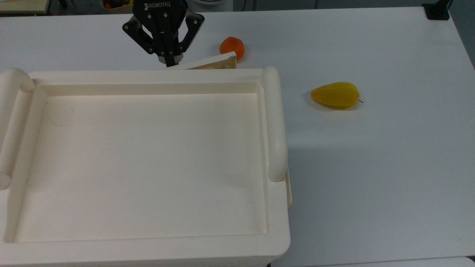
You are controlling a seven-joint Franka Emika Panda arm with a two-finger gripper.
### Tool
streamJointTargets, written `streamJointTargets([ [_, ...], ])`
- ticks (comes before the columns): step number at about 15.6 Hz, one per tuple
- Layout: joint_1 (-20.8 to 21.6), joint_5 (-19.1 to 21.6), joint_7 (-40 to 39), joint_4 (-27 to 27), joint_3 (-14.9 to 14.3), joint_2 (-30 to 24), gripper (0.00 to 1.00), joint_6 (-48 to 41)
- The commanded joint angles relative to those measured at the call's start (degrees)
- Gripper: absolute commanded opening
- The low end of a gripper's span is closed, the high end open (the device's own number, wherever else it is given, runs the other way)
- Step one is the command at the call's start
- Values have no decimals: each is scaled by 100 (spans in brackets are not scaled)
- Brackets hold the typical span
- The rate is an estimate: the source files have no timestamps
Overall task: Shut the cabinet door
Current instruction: 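Sweep the gripper along the door, swinging it shut against the cabinet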
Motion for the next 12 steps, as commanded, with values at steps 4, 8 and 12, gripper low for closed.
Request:
streamJointTargets([
  [4, 52, -31, 54, -221, 49, 175, 0, 1009],
  [8, 52, -31, 36, -221, 49, 193, 0, 1149],
  [12, 52, -31, 19, -221, 49, 289, 0, 1589],
])
